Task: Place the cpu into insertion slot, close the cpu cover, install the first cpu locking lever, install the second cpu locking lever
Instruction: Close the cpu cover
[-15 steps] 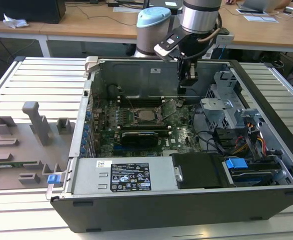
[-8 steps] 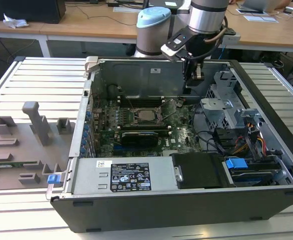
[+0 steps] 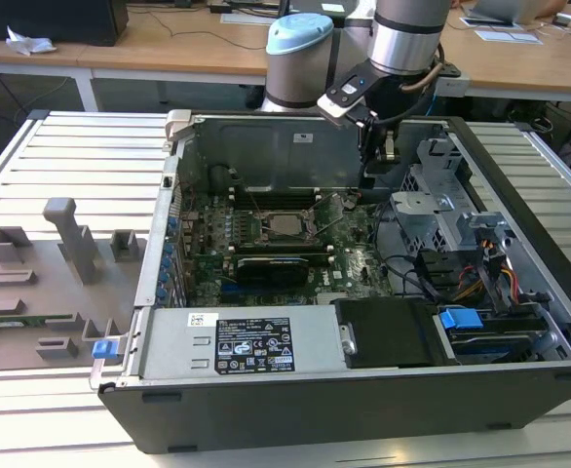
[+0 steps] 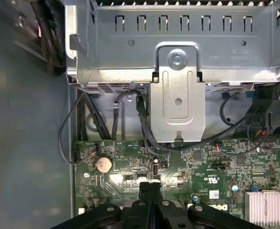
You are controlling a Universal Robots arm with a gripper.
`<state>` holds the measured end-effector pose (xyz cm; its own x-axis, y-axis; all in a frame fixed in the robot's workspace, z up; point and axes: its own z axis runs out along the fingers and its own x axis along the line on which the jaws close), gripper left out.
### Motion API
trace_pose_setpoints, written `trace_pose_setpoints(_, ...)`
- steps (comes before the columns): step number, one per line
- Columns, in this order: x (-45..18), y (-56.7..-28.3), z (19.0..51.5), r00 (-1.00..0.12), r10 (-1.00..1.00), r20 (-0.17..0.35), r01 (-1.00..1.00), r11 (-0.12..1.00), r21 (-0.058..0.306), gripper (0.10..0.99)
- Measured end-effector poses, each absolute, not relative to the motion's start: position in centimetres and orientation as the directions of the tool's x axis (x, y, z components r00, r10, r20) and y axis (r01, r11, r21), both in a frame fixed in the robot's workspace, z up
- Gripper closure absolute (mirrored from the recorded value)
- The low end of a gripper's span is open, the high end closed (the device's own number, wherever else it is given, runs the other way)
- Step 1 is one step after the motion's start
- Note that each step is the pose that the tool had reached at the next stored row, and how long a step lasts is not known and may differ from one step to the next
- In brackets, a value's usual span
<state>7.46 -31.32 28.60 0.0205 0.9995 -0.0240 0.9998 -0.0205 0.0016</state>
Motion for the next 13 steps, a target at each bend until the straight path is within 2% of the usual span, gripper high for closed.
trace_pose_setpoints(13,7.5,-31.3,27.3,0.020,1.000,-0.024,1.000,-0.020,0.002,0.980)
